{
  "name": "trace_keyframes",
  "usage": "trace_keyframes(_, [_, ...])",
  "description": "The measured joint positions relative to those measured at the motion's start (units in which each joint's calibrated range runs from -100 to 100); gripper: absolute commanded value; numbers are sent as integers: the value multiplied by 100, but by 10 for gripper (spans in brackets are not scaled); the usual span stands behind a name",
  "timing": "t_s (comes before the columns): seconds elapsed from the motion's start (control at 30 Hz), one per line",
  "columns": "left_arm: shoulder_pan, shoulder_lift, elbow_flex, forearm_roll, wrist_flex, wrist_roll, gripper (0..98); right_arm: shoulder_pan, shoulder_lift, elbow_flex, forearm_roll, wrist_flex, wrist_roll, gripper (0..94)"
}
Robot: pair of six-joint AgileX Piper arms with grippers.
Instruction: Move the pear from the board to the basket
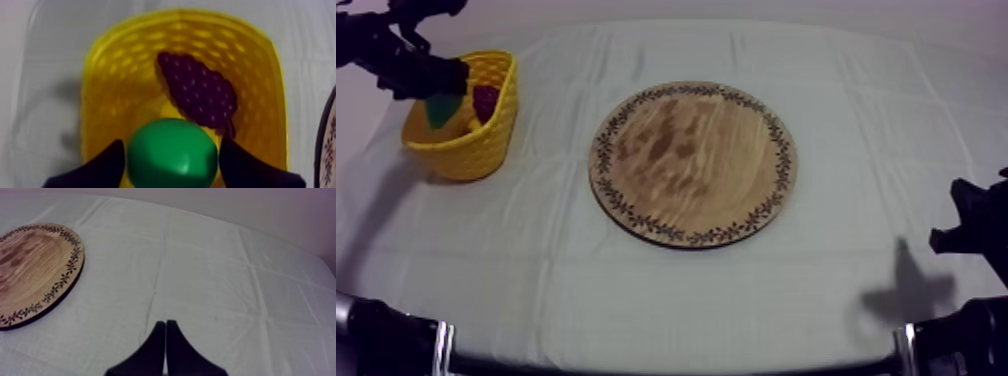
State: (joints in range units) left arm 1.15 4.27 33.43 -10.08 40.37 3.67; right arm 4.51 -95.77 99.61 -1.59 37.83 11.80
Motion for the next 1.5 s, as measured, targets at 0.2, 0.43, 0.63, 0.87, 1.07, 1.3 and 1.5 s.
trace_keyframes(0.2, [-69, 72, -210, -242, -625, 320, 952, 0, 0, 0, 0, -7, 0, 5])
trace_keyframes(0.43, [-72, -171, -254, -305, -752, 544, 853, 0, 0, 0, 0, 1, 0, 5])
trace_keyframes(0.63, [-66, -769, -207, -301, -847, 712, 430, 0, 0, 0, 0, 1, 0, 5])
trace_keyframes(0.87, [-215, -1771, 24, -304, -1147, 894, 150, 0, 0, 0, 0, 1, 0, 5])
trace_keyframes(1.07, [-329, -2878, 576, -293, -1212, 878, 32, 0, 0, 0, 0, 1, 0, 5])
trace_keyframes(1.3, [-419, -4552, 1892, -293, -1909, 858, 3, 0, 0, 0, 0, 1, 0, 5])
trace_keyframes(1.5, [-351, -6227, 3603, -344, -2627, 768, 0, 0, 0, 0, 0, 4, 0, 5])
